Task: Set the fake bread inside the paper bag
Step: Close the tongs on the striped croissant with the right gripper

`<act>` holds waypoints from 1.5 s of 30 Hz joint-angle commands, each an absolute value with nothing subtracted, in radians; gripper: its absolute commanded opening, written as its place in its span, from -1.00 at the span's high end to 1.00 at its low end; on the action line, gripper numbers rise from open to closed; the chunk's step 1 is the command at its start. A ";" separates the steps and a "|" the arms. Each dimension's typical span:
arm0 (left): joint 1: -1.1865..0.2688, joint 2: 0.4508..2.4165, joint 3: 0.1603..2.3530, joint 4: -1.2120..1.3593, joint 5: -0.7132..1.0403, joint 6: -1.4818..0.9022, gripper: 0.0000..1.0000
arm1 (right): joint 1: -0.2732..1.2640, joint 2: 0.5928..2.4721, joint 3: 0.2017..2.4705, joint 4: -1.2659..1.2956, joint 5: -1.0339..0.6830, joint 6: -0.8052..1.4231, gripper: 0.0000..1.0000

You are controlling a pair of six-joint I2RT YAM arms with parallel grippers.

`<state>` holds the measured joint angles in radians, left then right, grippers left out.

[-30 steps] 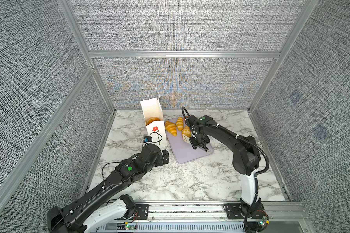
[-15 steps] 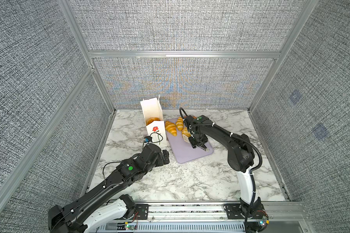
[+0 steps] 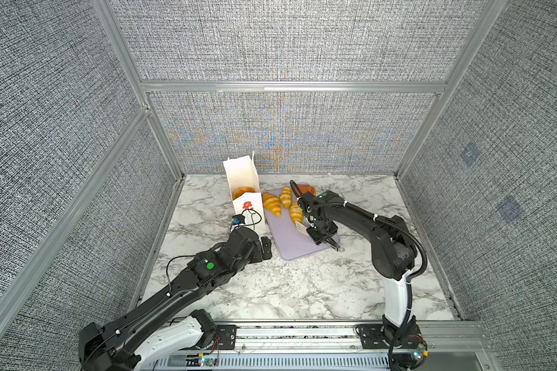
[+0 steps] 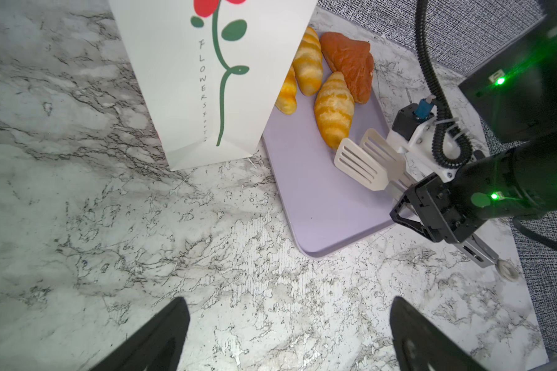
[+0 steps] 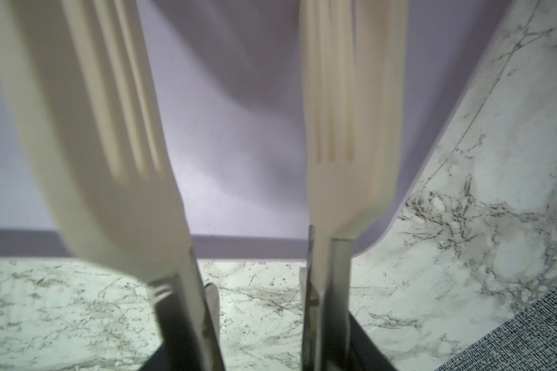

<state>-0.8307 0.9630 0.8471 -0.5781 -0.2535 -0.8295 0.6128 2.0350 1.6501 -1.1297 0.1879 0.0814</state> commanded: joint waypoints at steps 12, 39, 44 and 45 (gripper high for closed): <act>-0.836 0.998 0.877 -0.557 -0.249 -0.810 -0.97 | 0.592 1.934 1.540 -1.098 0.184 0.015 -0.03; -0.865 1.031 0.886 -0.549 -0.264 -0.820 -0.97 | 0.598 1.929 1.594 -1.019 0.077 0.199 -0.16; -0.868 1.029 0.880 -0.548 -0.268 -0.822 -0.97 | 0.598 1.987 1.652 -1.012 0.099 0.234 -0.18; -0.867 1.029 0.882 -0.549 -0.268 -0.824 -0.97 | 0.598 2.001 1.667 -1.014 0.097 0.237 -0.18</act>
